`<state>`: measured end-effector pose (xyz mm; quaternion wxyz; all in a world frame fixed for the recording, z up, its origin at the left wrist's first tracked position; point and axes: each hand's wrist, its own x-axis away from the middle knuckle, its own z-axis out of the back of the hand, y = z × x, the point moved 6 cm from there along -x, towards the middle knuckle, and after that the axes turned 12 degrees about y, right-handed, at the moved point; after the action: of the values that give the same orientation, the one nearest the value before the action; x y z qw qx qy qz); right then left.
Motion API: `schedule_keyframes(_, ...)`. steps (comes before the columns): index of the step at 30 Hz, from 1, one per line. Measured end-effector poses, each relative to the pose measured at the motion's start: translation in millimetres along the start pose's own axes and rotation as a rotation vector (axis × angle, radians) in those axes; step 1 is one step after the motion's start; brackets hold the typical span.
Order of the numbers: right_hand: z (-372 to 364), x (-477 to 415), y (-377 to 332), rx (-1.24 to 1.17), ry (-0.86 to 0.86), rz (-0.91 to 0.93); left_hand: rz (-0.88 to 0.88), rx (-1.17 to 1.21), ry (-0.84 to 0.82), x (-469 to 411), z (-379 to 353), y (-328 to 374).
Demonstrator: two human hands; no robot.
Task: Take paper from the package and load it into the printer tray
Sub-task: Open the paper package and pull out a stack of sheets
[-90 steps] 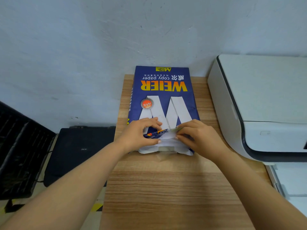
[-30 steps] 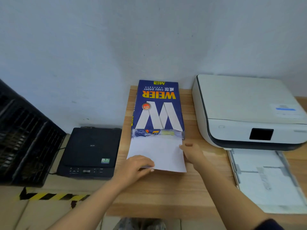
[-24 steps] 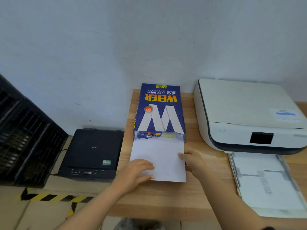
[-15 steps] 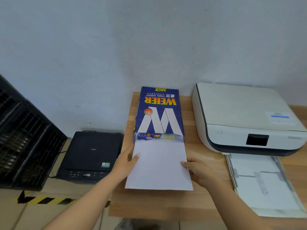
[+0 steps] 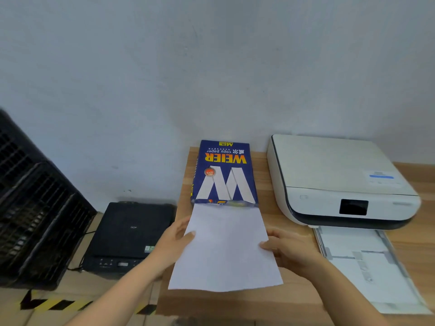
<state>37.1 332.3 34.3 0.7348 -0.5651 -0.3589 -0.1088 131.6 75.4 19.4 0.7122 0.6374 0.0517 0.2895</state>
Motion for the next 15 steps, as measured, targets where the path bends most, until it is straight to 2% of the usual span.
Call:
schedule_keyframes(3,-3,17,-26,0.054,0.000,0.101,-0.082,0.027,0.036,3,6,19)
schedule_keyframes(8,-1,20,-65,0.032,0.093,0.255,-0.169,0.172,0.141,-7,18,52)
schedule_keyframes(11,-2,12,-75,0.079,0.217,0.384,-0.177,0.208,0.218,-19,19,61)
schedule_keyframes(15,0,3,-66,0.305,0.479,0.555,-0.077,0.279,0.340,-27,19,43)
